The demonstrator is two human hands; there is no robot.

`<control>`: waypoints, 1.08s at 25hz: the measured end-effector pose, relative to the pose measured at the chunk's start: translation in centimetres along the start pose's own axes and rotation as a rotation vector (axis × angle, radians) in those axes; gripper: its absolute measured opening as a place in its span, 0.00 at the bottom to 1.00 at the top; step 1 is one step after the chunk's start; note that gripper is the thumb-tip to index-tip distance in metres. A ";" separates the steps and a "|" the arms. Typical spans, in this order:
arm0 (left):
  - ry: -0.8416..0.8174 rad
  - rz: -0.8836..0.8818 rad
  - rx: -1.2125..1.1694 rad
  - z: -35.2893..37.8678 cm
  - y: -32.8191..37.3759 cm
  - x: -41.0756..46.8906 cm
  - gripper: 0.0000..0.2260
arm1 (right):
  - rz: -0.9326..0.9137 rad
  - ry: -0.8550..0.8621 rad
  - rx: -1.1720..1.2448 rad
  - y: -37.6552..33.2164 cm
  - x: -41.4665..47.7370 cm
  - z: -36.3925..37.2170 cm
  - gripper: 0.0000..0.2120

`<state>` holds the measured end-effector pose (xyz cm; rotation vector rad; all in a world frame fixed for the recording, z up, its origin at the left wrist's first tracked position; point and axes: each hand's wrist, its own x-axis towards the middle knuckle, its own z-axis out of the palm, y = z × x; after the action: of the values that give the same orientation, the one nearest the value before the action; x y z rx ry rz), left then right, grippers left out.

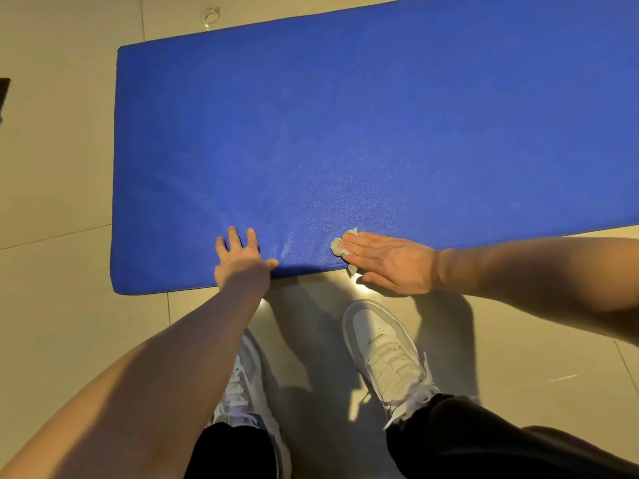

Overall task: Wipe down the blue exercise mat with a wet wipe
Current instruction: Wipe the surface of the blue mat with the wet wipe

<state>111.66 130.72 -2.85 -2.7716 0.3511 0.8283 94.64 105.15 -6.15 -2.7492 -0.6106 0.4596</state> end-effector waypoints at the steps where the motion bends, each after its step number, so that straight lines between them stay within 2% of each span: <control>1: 0.009 0.009 -0.007 0.1 -0.1 -0.1 0.36 | 0.000 0.006 -0.005 -0.3 0.5 0.1 0.29; 4: 0.047 0.048 -0.022 0.0 -0.6 -0.4 0.35 | -0.020 0.004 -0.006 -1.6 2.9 0.1 0.29; 8: 0.201 0.140 -0.012 0.1 -2.6 0.0 0.34 | -0.054 0.065 0.159 -3.3 7.2 -0.4 0.29; 10: 0.246 0.117 -0.004 0.2 -4.3 0.7 0.35 | -0.122 0.111 0.089 -3.7 9.1 0.1 0.28; 13: 0.190 0.028 -0.082 0.2 -6.5 2.0 0.42 | -0.228 0.095 -0.133 -4.1 10.8 0.6 0.27; 15: 0.111 -0.037 -0.148 -0.1 -7.6 2.6 0.48 | -0.275 0.099 -0.175 -4.1 11.9 0.4 0.28; 17: 0.052 -0.067 -0.194 -0.1 -8.0 3.1 0.51 | -0.254 0.094 -0.187 -4.4 12.6 0.5 0.30; 22: 0.037 -0.096 -0.182 -0.1 -7.5 3.5 0.52 | -0.186 0.060 -0.244 -4.7 14.0 0.6 0.33; 25: 0.016 -0.119 -0.194 -0.6 -7.1 3.8 0.52 | -0.160 0.050 -0.179 -3.7 15.0 -0.5 0.32; 27: -0.011 -0.127 -0.205 -0.8 -7.1 3.8 0.52 | -0.038 0.053 -0.019 -2.3 16.2 -1.7 0.31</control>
<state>117.19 136.54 -3.24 -2.9385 0.0910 0.8934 108.34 114.08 -7.70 -2.7532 -0.6568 0.3727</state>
